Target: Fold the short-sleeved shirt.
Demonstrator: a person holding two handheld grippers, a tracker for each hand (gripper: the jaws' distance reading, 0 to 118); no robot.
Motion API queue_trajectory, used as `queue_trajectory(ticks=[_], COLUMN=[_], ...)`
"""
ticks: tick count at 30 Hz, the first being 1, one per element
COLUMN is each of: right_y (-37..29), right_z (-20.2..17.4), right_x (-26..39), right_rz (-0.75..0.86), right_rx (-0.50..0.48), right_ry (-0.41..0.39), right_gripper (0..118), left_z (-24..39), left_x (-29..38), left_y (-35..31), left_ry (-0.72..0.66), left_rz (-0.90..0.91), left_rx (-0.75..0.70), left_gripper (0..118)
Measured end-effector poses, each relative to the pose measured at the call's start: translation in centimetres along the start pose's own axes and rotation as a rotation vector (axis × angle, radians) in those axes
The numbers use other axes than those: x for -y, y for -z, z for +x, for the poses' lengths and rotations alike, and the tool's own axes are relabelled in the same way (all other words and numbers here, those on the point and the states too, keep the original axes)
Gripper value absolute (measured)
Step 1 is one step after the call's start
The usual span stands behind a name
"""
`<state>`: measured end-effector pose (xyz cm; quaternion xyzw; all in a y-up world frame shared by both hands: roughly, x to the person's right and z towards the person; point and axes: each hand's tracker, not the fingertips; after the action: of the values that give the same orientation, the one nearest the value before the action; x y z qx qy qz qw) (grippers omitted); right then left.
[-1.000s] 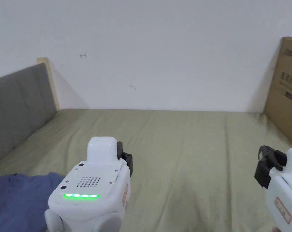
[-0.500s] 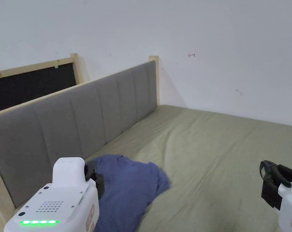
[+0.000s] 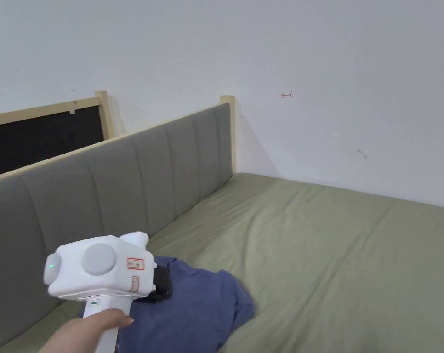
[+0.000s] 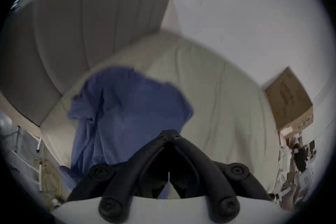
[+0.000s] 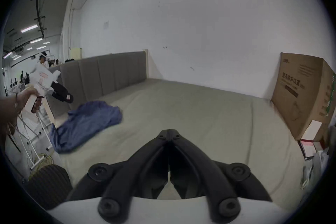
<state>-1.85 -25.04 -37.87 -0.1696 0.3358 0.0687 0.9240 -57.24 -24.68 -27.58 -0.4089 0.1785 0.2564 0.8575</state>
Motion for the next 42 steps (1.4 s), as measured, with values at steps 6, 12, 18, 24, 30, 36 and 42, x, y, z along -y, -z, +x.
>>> queue_trajectory(ticks=[6,12,18,24,30,36,42], right_y=[0.3,0.1,0.7,1.3,-0.1,-1.4,-3.7], right_z=[1.4,1.8,1.6,1.6,1.6,2.6,4.1], right_x=[1.4,2.2,2.6,2.3,1.6,0.9,-0.7], right_rz=[-0.056,-0.105,-0.141,-0.127,-0.106,-0.092,0.028], right_rx=[0.028,0.038,0.036,0.018,0.012,0.03,0.084], right_ry=[0.019,-0.022,-0.041,0.044,0.015,0.006,0.071], right_gripper=[0,0,0,0,0,0,0], left_z=[-1.3,-1.3,-1.5,-0.7,-2.4,-1.9,5.2], left_x=[-0.7,-0.7,2.3,3.3,3.7,1.8,-1.8], left_y=[9.4,16.4,19.8,18.5,13.1,4.1,-8.2], left_ry=[-0.073,-0.091,0.018,0.042,0.06,0.191,0.256], left_rz=[-0.116,-0.159,-0.179,-0.119,0.081,0.344,0.571], left_rx=[-0.089,-0.124,-0.213,-0.248,-0.172,-0.173,-0.041], left_gripper=[118,114,118,104,7,7,7])
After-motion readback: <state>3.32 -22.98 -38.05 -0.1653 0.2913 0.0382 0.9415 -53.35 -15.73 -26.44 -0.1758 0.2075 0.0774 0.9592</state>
